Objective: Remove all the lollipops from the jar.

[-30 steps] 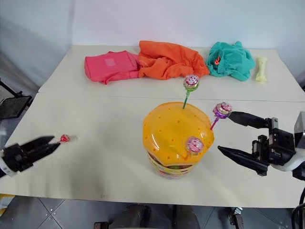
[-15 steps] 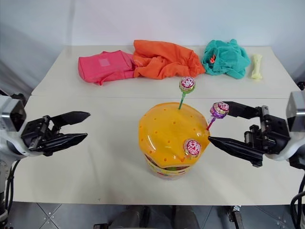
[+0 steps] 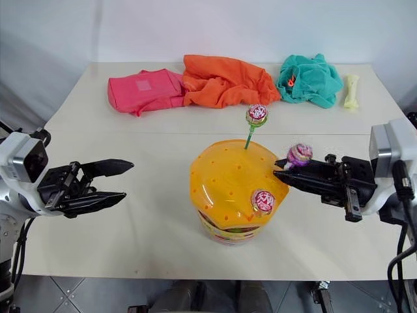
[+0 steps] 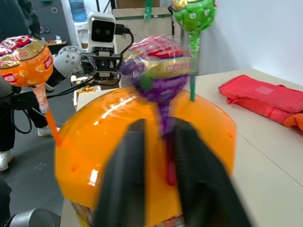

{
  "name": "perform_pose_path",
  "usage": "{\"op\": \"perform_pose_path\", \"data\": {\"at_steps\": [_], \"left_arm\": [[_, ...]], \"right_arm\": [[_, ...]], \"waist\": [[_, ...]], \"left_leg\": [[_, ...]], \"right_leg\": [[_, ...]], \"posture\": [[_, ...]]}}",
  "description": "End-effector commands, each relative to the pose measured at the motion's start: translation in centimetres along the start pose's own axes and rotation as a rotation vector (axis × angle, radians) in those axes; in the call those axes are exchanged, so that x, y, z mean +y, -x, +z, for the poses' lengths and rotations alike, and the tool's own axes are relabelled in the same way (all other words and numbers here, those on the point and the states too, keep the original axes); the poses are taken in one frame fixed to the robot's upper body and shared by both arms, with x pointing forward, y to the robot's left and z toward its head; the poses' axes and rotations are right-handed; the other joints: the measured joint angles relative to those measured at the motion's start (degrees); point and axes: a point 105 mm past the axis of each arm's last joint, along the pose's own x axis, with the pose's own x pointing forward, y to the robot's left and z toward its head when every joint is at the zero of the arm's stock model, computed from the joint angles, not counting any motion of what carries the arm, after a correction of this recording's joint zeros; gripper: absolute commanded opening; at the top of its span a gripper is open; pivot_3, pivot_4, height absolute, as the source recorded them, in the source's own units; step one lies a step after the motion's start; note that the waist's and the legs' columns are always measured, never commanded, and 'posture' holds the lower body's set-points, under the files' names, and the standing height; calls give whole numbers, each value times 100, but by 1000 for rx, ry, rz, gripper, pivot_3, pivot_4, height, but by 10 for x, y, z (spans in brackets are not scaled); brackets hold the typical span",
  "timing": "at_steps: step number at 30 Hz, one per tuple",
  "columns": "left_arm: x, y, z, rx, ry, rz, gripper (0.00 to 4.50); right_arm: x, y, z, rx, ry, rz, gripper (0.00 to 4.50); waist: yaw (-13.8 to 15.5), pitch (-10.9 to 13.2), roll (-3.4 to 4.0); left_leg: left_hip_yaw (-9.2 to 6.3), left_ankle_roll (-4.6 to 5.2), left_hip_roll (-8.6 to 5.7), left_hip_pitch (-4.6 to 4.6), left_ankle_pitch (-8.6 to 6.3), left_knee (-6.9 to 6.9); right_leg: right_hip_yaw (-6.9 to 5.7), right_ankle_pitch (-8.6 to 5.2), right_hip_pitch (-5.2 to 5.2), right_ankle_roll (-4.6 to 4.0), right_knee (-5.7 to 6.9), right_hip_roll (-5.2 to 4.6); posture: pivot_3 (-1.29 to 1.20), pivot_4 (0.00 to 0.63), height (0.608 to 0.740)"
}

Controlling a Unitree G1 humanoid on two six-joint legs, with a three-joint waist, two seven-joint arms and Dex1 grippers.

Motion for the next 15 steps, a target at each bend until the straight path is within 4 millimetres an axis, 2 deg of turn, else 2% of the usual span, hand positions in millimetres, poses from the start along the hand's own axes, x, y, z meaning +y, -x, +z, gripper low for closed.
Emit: {"op": "perform_pose_path", "data": {"at_steps": [1, 7, 10, 13, 15], "left_arm": [[-5, -5, 5, 1, -22, -42, 3201], [-4, -10, 7, -9, -18, -76, 3201], [-4, -15, 8, -13, -40, -113, 3201], [-7, -19, 7, -5, -53, -142, 3201], [-11, -19, 2, 22, -55, -168, 3201]], "right_arm": [[1, 2, 11, -66, 28, -3, 23], [-16, 25, 50, -253, 21, -125, 23], [-39, 66, 60, -215, 44, -379, 23], [-55, 106, 35, 9, 7, -597, 23], [-64, 136, 6, 253, -15, -746, 23]], "waist": [[0, 0, 0], [0, 1, -1], [29, 1, -1], [63, 1, -1], [60, 0, 0]], "left_leg": [[0, 0, 0, 0, 0, 0], [0, 0, -2, 0, 0, 5], [-1, 0, -1, -1, 0, 2], [-2, 2, -4, -4, -1, 3], [0, 4, -3, -6, -1, 3]], "right_leg": [[0, 0, 0, 0, 0, 0], [1, 1, 3, 1, 1, -1], [-1, 0, 1, 0, 0, -1], [-2, 0, 2, 1, -3, -2], [-1, 0, 1, 1, -6, -2]], "posture": [[0, 150, 740], [0, 150, 740], [0, 150, 740], [0, 150, 740], [0, 150, 740]]}}
